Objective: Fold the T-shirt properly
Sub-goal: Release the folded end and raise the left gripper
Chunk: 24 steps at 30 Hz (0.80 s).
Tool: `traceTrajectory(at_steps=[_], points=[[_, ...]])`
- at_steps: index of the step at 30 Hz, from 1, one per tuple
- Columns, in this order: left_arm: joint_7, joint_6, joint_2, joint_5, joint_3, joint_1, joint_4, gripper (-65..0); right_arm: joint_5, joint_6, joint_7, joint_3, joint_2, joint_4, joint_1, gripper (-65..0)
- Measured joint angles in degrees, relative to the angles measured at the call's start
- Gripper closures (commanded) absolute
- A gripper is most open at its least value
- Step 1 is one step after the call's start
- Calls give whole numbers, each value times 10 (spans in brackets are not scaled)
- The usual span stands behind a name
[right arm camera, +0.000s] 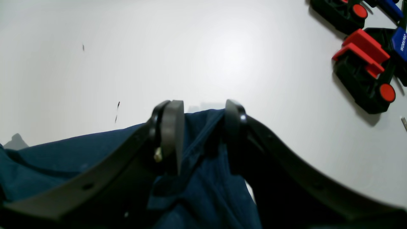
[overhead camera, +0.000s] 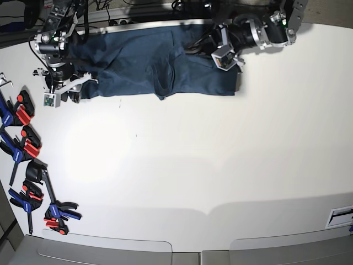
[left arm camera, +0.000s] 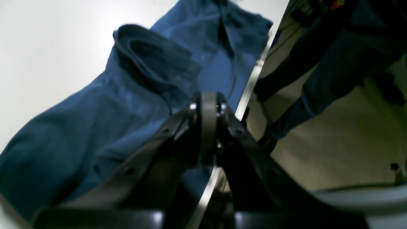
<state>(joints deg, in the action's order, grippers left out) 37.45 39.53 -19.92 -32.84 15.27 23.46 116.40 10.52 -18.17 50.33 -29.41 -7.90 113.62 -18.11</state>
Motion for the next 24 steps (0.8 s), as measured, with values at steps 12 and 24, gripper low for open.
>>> traceTrajectory(at_steps=[12, 24], points=[[-13, 2, 47, 93, 75, -39, 0, 0, 0, 0, 0, 0, 1, 0, 0, -200], [51, 3, -42, 217, 53, -71, 33, -198, 0, 0, 0, 0, 1, 0, 0, -200]])
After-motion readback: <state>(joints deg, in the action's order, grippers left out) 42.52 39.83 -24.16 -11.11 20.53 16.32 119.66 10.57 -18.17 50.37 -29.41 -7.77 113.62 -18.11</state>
